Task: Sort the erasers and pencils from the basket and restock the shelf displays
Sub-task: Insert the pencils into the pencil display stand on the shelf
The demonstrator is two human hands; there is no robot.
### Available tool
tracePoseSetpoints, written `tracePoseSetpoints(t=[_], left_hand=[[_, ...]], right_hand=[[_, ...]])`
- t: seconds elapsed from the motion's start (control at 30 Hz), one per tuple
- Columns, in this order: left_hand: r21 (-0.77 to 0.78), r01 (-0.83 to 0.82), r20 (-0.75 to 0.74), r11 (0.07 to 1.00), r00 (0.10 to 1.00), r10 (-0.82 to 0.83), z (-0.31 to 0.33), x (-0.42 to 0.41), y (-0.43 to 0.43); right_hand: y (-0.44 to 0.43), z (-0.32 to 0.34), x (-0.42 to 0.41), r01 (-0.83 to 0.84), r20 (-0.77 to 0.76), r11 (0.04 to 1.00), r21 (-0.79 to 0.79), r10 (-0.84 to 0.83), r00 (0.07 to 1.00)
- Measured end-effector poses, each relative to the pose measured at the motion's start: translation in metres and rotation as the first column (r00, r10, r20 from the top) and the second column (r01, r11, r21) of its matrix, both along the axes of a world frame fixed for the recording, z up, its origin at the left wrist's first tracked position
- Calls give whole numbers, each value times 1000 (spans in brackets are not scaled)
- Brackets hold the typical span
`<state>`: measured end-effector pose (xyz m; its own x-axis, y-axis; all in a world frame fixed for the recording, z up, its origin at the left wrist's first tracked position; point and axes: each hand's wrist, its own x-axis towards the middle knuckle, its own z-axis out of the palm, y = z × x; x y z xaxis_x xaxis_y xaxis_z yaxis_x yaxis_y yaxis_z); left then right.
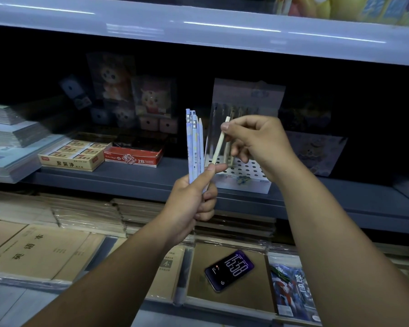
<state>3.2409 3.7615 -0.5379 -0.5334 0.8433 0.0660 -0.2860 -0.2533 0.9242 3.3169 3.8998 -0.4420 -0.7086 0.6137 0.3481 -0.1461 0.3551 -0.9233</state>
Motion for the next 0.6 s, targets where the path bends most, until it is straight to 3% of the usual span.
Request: tracePoseSetpoints(t=[0.17, 0.47, 0.6], left_hand=[[25, -17, 91, 1000, 996, 15, 2, -2, 0], [25, -19, 81, 999, 997, 17, 1, -4, -1], [9, -46, 71, 999, 996, 45, 1, -3, 0]], right_hand=[[0, 3, 1, 29, -26, 997, -77, -31, 999], [0, 3, -1, 57, -70, 992, -112, -65, 995], [4, 5, 0, 146, -96, 982, -120, -158, 983]])
